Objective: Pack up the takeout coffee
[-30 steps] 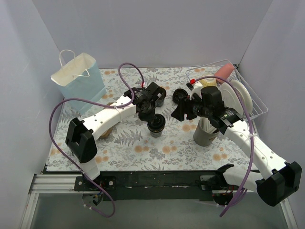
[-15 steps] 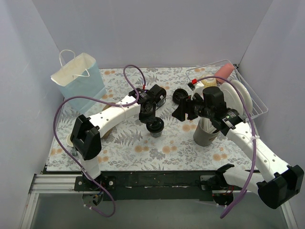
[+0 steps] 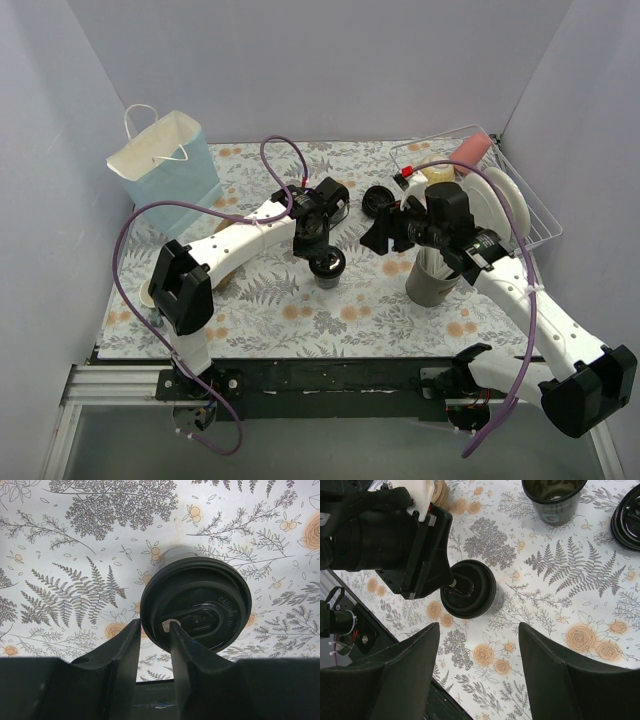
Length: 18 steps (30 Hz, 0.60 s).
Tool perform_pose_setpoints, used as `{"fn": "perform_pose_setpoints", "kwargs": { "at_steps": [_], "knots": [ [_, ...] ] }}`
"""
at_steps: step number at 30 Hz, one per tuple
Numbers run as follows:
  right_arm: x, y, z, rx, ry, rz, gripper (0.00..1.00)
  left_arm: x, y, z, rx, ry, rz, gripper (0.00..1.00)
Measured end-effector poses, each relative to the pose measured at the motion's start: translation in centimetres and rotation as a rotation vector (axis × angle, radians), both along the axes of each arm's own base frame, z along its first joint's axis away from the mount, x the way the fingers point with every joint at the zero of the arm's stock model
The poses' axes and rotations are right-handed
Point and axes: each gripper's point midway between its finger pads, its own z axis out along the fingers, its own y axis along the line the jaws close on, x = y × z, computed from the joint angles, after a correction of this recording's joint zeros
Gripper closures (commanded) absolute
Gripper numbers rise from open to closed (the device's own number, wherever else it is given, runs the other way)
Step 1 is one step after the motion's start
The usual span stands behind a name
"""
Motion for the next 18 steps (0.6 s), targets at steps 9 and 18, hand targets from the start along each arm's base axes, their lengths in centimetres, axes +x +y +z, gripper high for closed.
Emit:
{"fn": "perform_pose_setpoints", "kwargs": {
  "at_steps": [9, 18],
  "knots": [
    [-0.2, 1.1, -2.3, 0.021, 0.073, 0.034, 0.28, 0.3, -0.2, 0.9, -0.024, -0.029, 0.005, 0.44],
    [0.4, 4.3, -6.1, 0.077, 0.236, 0.124, 0.27, 0.3, 1.5, 4.0, -0.171, -0.13, 0.046, 0.41]
  ]
}}
